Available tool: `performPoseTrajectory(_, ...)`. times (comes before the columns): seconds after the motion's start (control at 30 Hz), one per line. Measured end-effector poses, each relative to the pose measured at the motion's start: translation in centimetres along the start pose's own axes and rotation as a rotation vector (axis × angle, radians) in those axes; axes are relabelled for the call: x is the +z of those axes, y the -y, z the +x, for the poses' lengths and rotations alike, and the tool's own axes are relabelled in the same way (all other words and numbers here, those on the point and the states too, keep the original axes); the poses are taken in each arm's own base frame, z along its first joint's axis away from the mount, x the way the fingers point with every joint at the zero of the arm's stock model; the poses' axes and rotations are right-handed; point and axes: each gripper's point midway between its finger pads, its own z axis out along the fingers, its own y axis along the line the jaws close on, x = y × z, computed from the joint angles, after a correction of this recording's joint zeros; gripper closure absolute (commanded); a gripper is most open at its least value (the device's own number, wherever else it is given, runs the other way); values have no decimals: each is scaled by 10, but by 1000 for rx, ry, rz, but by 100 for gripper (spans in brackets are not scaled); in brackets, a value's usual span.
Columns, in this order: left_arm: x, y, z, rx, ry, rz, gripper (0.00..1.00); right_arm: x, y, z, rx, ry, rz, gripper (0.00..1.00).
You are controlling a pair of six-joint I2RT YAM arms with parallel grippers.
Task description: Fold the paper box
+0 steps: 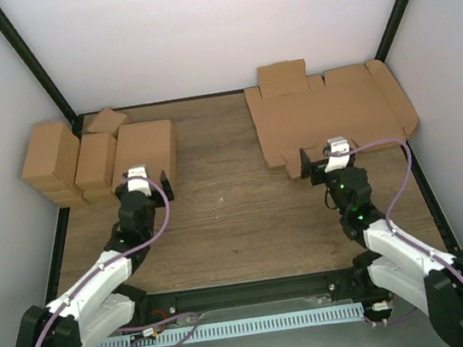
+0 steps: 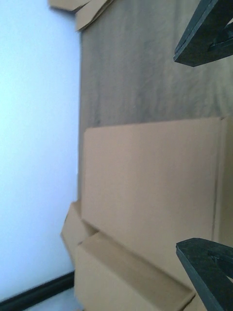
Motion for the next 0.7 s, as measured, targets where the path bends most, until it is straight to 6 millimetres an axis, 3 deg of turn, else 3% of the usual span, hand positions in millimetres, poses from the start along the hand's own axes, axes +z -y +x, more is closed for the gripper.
performPoseTrajectory(0.13, 3, -29, -15, -38, 85, -97, 0, 11, 35, 11, 4, 2, 86, 2)
performPoseTrajectory(0.23, 8, -57, -15, -62, 118, -173, 0, 13, 55, 26, 5, -7, 126, 2)
performPoseTrajectory(0.37, 25, -87, -4, -72, 98, -245, 0, 25, 57, 45, -22, -44, 105, 4)
performPoseTrajectory(0.47, 35, -91, 5, -53, 80, -236, 0, 32, 54, 57, -34, -60, 71, 6)
performPoseTrajectory(0.7, 51, -92, 14, 7, 73, -203, 0, 47, 69, 93, 2, -130, 50, 5)
